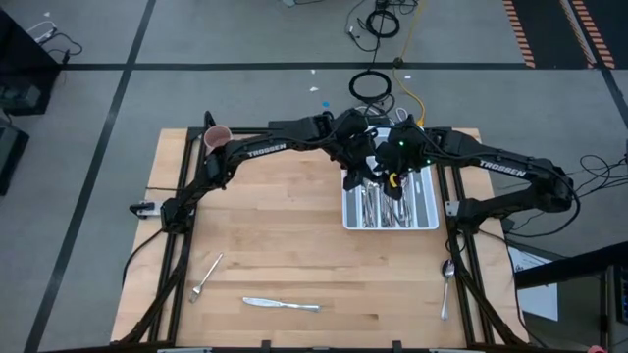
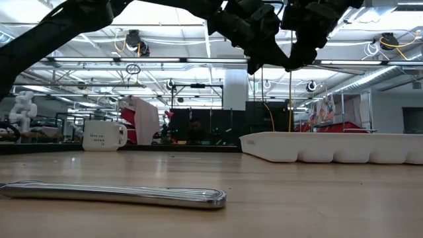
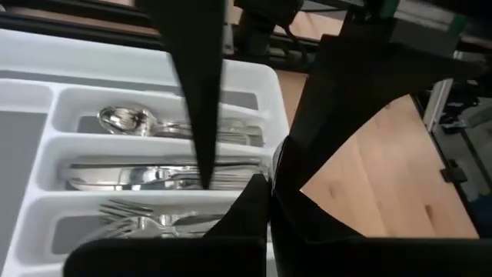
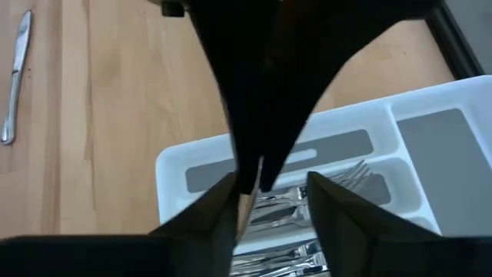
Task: Sort silverware
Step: Put the silver spoon into the silverware tray
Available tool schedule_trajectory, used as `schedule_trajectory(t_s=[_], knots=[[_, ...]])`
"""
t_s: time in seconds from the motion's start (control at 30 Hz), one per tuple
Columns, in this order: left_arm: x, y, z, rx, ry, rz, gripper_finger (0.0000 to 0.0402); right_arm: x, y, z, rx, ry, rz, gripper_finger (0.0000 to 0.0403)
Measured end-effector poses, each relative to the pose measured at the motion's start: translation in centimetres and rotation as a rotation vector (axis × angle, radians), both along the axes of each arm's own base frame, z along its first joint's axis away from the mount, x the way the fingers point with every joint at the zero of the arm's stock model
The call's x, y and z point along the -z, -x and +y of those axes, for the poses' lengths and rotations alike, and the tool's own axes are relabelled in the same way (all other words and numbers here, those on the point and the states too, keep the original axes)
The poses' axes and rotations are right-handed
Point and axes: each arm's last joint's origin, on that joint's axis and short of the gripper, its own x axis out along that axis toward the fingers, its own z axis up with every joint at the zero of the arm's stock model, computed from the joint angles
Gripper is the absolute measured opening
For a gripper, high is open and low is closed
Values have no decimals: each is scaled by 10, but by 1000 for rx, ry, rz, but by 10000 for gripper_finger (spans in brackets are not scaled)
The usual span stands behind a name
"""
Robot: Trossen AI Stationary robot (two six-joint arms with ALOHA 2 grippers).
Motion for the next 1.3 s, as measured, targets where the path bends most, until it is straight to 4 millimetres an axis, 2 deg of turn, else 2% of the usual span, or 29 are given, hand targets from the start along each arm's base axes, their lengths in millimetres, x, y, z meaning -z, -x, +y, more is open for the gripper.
schedule_trajectory(t_s=[0.23, 0.57, 0.67, 0.83, 1.0, 1.17, 1.3], knots=[[0, -1, 1, -43, -32, 3, 0, 2, 2, 1, -9, 3, 36, 17], [1, -1, 0, -101, -20, 32, 18, 2, 3, 1, -21, 12, 40, 1], [1, 1, 1, -83, 2, 41, 57, 2, 3, 1, -36, 13, 41, 0], [2, 3, 7, -85, 22, 50, 151, 2, 3, 1, -33, 10, 36, 0], [3, 6, 10, -148, -29, 90, 221, 4, 7, -9, 22, -24, 34, 1], [-11, 23, 11, -243, -140, 173, 241, 24, 44, -29, 189, -111, 20, 1], [-25, 33, 12, -286, -233, 185, 242, 49, 84, -38, 358, -250, -144, 1]])
